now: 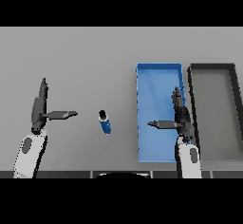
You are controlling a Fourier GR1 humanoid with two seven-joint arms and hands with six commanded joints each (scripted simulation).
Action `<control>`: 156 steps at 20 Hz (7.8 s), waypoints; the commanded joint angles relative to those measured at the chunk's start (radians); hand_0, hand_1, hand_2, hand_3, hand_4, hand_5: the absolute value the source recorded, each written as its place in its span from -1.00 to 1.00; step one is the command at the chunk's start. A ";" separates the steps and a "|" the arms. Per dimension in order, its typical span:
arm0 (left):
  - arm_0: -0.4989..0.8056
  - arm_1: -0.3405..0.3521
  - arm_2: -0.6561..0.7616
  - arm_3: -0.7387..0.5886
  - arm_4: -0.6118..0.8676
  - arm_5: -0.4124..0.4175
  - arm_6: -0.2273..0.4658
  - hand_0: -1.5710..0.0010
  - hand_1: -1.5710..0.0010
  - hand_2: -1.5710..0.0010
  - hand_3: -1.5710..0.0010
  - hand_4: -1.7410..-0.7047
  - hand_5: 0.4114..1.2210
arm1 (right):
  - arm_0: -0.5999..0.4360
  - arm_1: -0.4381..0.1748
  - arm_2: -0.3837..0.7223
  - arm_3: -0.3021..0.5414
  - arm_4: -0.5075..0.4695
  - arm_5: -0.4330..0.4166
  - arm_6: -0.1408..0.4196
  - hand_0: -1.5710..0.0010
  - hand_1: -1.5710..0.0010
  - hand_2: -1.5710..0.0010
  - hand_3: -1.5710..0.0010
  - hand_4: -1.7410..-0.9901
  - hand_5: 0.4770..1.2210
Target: Pick up the blue pipe and place it into the blue bin.
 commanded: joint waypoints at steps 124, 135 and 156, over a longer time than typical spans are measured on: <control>-0.080 -0.476 -0.222 -0.115 -0.334 -0.651 0.000 -1.00 -1.00 -1.00 -0.92 -0.85 1.00 | -0.604 -0.157 0.433 -0.249 -0.288 0.474 0.471 -0.43 -0.43 -0.46 -0.21 -0.49 -0.68; -0.072 -0.496 -0.195 -0.127 -0.313 -0.690 -0.014 -1.00 -1.00 -1.00 -0.82 -0.98 1.00 | -0.610 -0.185 0.489 -0.240 -0.310 0.377 0.345 -0.95 -0.95 -0.95 -0.91 -0.95 0.84; -0.044 -0.480 -0.182 -0.135 -0.437 -0.714 0.048 0.96 0.96 0.96 0.97 0.57 -0.82 | -0.629 -0.171 0.484 -0.268 -0.397 0.275 0.424 -1.00 -1.00 -1.00 -1.00 -1.00 1.00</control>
